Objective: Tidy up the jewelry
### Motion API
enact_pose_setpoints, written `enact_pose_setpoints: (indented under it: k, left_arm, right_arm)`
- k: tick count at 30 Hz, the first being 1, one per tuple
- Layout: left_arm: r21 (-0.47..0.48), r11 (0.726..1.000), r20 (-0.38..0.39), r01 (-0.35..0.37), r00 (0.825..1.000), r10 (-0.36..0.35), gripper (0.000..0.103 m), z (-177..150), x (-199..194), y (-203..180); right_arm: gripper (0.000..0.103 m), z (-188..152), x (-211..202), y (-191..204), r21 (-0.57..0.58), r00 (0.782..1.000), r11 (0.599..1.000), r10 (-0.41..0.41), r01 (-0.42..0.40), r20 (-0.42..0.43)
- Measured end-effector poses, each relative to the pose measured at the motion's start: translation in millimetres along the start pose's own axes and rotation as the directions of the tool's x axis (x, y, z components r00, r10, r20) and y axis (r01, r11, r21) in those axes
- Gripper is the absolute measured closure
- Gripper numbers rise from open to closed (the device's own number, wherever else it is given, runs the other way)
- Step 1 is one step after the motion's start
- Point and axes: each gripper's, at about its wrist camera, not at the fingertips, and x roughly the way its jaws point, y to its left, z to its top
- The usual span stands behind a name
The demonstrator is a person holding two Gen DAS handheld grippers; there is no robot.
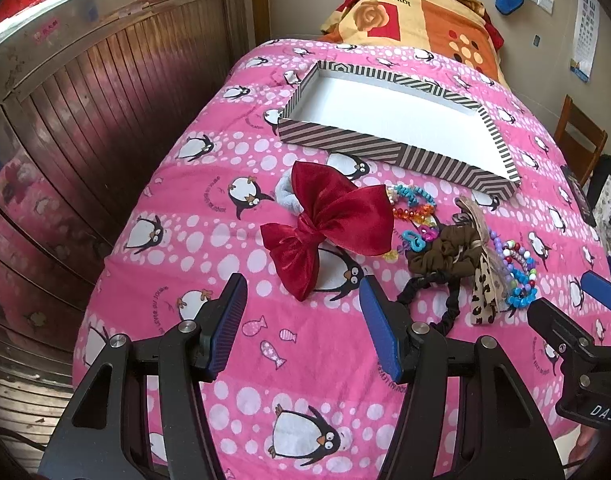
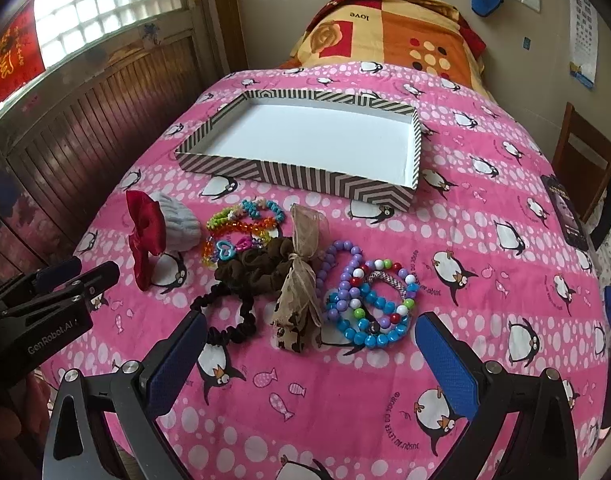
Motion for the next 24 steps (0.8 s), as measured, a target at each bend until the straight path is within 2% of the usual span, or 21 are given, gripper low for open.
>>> enact_pose_setpoints:
  k: [13,14,24]
  left_arm:
    - [0.001,1.000,0.036,0.006,0.999,-0.006,0.045,-2.8,1.2,-1.3]
    - [-0.013,0.999,0.037,0.030,0.999,-0.030,0.045,-4.2,0.9,-0.5]
    - [-0.010,1.000,-0.009,0.021,1.000,-0.021,0.045,-6.0,2.2,-0.3]
  right_arm:
    - [0.000,-0.6,-0.3,2.6,-0.011,1.000,1.000,-0.015,0.015,-0.001]
    - [0.000,-0.6,-0.2,2.6,-0.013,1.000,1.000,-0.015,0.015,-0.001]
    - [0.000,-2.7,0.2,5.9,-0.029,1.000,0.999,-0.022,0.022,0.000]
